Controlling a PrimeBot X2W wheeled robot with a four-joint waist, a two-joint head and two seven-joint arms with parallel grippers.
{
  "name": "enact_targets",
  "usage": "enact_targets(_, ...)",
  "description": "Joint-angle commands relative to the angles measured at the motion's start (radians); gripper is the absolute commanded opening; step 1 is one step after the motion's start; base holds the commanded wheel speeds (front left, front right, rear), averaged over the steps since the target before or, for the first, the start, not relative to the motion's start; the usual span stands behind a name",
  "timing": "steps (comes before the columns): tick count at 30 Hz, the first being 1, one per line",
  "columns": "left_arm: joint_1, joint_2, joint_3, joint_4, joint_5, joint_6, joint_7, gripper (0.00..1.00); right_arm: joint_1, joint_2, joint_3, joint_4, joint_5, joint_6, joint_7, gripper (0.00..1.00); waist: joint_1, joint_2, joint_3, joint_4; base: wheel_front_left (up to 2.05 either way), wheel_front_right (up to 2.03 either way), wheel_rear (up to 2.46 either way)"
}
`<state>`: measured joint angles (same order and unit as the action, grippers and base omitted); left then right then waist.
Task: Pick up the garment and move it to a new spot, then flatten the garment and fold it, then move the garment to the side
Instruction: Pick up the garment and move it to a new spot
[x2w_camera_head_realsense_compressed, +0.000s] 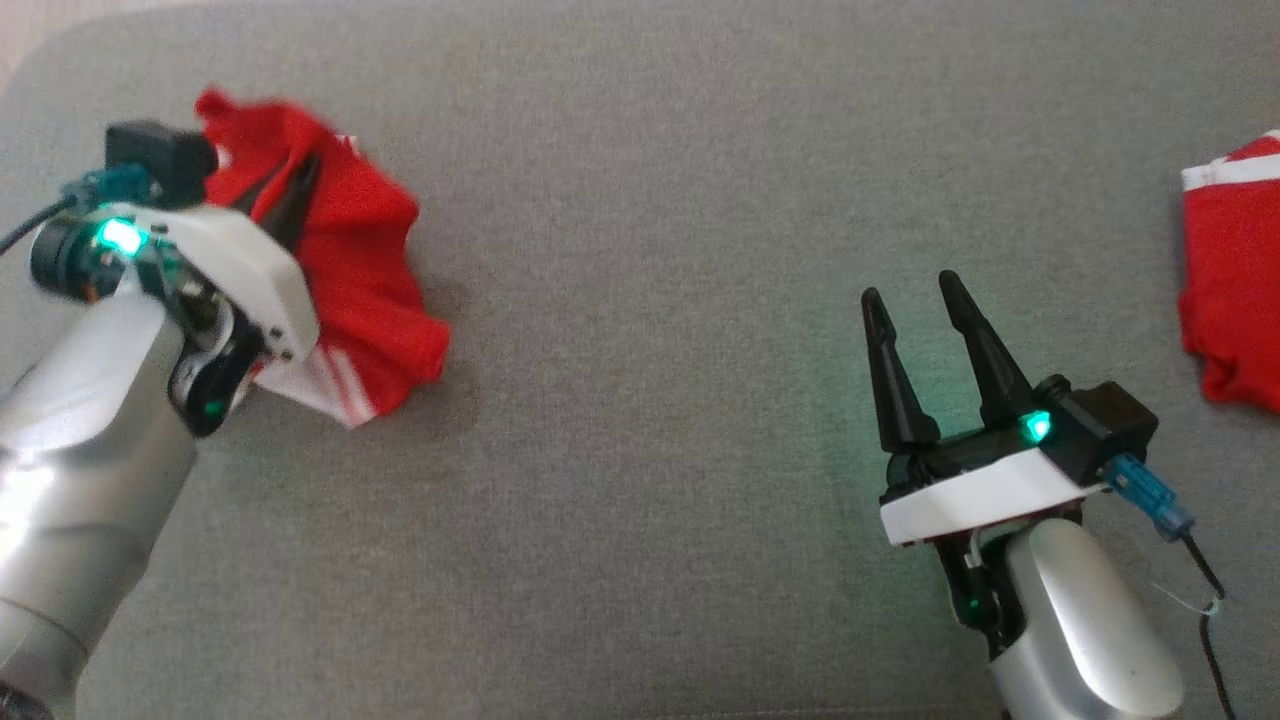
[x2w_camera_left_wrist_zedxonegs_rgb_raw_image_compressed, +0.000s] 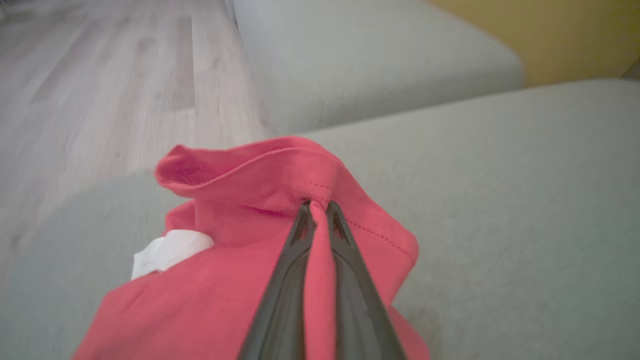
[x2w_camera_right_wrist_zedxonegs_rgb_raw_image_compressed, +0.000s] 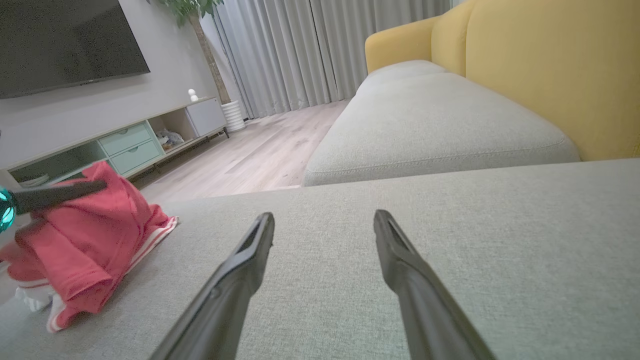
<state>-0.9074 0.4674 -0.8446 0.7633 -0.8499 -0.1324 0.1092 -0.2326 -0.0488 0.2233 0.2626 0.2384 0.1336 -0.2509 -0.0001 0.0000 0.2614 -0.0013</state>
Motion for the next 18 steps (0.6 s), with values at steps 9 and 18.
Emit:
enact_targets(9, -0.145, 0.060, -0.047, -0.204, -0.022, 0.002, -0.211, 0.00, 0.023, -0.001, 0.022, -0.012, 0.031, -0.003, -0.011, 1.00, 0.0001, 0.0000, -0.099, -0.029, 0.00, 0.00, 0.00)
enact_targets(18, -0.197, 0.063, -0.172, -0.317, -0.007, 0.002, -0.221, 0.00, 0.020, -0.001, 0.046, -0.025, 0.065, -0.003, -0.011, 1.00, 0.0001, 0.0000, -0.100, -0.116, 0.00, 0.00, 0.00)
